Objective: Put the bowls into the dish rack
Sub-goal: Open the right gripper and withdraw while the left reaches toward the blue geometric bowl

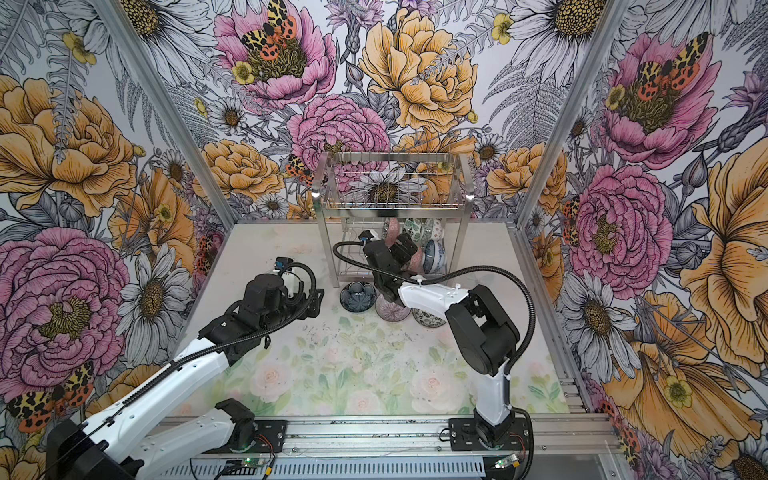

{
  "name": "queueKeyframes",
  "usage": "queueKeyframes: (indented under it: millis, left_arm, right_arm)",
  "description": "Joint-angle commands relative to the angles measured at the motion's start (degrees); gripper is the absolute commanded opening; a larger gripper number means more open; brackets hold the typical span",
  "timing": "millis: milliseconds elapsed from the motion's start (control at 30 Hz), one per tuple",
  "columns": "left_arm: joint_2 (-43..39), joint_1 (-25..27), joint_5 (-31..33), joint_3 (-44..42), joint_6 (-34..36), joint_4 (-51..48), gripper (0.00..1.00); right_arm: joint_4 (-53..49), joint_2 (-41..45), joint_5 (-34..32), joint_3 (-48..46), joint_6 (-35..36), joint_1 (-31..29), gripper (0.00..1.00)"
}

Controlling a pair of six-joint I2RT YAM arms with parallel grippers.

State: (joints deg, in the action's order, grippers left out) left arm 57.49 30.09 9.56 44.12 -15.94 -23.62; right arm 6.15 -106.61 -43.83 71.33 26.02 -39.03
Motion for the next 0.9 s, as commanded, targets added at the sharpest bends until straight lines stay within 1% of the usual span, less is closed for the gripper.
queueKeyframes:
  millis: [0, 233, 400, 600, 733, 800, 867]
  left_arm:
    - [1.06, -0.56, -2.12, -1.37, -1.89, 2.98, 0.99]
    - [6.89, -0.73, -3.66, -1.58, -3.5, 7.0, 0.99]
    - [13.41, -0.88, -4.86, -0.84, -5.16, 9.6, 0.99]
    - [22.39, -0.95, -6.17, 2.18, -6.12, 11.76, 0.99]
    - [27.49, -0.89, -7.05, 4.07, -6.47, 13.63, 0.99]
    - [30.16, -0.83, -7.6, 5.37, -6.55, 14.3, 0.97]
    - [32.67, -0.78, -8.37, 6.68, -6.56, 14.73, 0.92]
  right_arm:
    - [-1.11, 6.53, 3.61, -3.79, -6.96, -1.25, 1.0]
    - [-6.71, 21.87, 12.89, -13.77, -19.18, -1.73, 1.0]
    - [-11.19, 30.72, 17.82, -17.54, -24.79, -1.16, 1.0]
    - [-13.99, 37.68, 21.36, -20.41, -28.36, 0.24, 1.0]
    - [-14.52, 40.5, 22.8, -21.82, -29.7, 1.63, 1.0]
    - [-14.61, 41.25, 23.08, -22.54, -30.11, 2.27, 1.0]
    - [-14.77, 41.52, 23.27, -22.9, -30.37, 2.63, 1.0]
